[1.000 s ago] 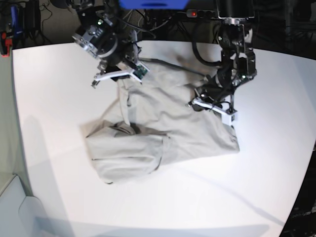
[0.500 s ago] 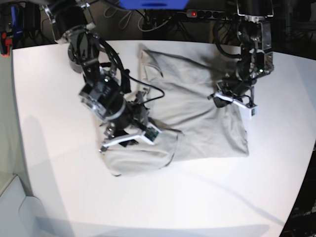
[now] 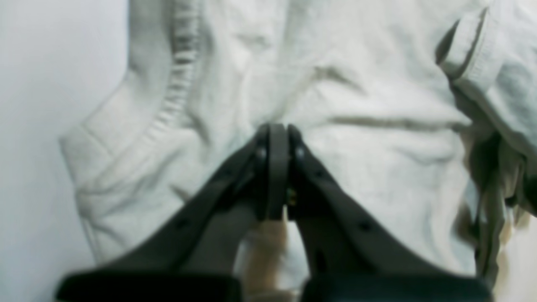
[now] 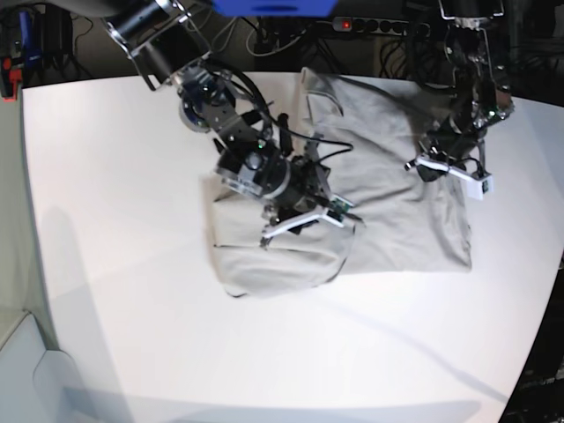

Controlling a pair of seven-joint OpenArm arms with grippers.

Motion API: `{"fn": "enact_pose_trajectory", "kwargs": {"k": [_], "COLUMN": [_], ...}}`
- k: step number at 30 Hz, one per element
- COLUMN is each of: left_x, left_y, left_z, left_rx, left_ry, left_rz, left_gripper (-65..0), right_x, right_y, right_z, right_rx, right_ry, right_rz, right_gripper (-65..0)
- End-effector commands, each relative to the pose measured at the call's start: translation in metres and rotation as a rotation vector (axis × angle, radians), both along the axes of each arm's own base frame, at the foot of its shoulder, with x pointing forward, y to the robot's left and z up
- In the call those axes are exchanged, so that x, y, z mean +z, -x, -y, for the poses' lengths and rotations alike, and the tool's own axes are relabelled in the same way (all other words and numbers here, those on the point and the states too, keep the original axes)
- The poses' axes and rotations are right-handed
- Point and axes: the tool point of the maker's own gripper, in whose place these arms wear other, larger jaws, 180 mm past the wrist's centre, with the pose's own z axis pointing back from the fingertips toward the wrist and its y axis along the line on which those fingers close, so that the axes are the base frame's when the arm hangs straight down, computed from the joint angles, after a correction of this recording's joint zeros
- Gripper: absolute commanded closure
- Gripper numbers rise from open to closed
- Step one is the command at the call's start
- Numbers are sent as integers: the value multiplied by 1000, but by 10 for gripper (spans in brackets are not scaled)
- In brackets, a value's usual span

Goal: Layout the t-shirt on the table in an organized manner, then fold the t-shirt properly
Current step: 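Grasp the t-shirt edge with both grippers, then drag the grasped edge away from the left gripper with the right gripper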

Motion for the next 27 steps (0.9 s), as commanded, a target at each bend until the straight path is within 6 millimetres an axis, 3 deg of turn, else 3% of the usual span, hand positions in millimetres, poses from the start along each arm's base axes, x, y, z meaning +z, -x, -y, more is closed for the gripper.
{"fn": "enact_pose_trajectory", "kwargs": {"k": [1,6,16,27], "left_x": [-13,-13,-13,-12], "left_y": [17,17,16,16], "left_z": [-8,-8,-8,-8], "left_rx": [7,7,8,8], "left_ry": [-31,-33,-32,-32], "left_rz": [-92,-92,-89,-88], "left_gripper": [-6,-6,-6,-6], "right_x": [16,3,17,-14], "right_y": [-10,-24,-49,-50], "right_z": [-10,-5,3,9], "right_rx": [0,-41,-100,-99], "right_ry": [-56,-70,-75,-54], "right_rz": [44,46,101,53], "right_gripper": [-244,-242,-239,-229]}}
